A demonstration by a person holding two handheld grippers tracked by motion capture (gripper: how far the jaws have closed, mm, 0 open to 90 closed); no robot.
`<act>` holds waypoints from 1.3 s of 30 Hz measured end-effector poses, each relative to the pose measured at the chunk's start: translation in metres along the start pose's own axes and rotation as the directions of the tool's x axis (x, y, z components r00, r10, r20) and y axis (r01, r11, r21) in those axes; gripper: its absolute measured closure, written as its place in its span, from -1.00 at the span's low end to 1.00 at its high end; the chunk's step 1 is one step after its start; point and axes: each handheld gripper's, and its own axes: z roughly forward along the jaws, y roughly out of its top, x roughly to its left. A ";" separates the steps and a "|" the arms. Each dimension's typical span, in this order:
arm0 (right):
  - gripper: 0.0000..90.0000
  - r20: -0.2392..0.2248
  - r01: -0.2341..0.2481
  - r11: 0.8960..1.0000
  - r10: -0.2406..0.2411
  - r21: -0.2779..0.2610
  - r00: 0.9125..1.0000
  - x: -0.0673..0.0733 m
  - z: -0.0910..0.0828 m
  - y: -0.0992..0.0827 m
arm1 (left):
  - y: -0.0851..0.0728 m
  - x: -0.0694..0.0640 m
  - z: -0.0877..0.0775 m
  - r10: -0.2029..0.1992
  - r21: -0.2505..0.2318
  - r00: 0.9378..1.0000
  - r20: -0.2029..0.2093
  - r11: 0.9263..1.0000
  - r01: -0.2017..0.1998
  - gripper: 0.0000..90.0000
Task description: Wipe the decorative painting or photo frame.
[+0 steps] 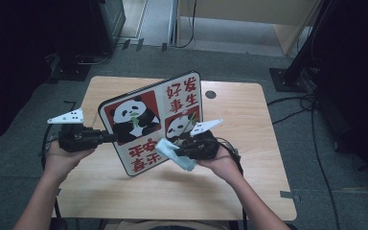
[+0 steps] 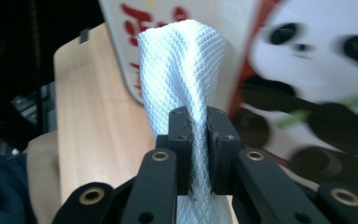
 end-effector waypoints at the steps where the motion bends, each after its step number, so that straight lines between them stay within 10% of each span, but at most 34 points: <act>1: 0.84 0.008 -0.011 1.000 0.012 -0.013 1.000 -0.004 -0.005 -0.001 | 0.000 0.000 0.000 0.000 0.000 1.000 0.000 1.000 0.000 0.75; 14: 0.84 0.133 -0.096 0.993 0.104 -0.066 0.986 -0.046 -0.047 -0.021 | 0.000 0.001 -0.003 -0.007 0.001 1.000 -0.022 1.000 0.007 0.76; 25: 0.84 0.239 -0.177 0.974 0.206 -0.140 0.949 -0.084 -0.076 -0.045 | 0.000 0.001 -0.004 -0.006 0.001 1.000 -0.025 1.000 0.006 0.75; 30: 0.84 0.305 -0.209 0.966 0.247 -0.152 0.920 -0.100 -0.082 -0.059 | 0.000 0.001 -0.004 -0.005 0.000 1.000 -0.025 1.000 0.005 0.75; 39: 0.84 0.460 -0.294 0.934 0.356 -0.203 0.814 -0.137 -0.102 -0.088 | -0.001 0.001 -0.004 -0.005 -0.002 1.000 -0.024 1.000 0.005 0.75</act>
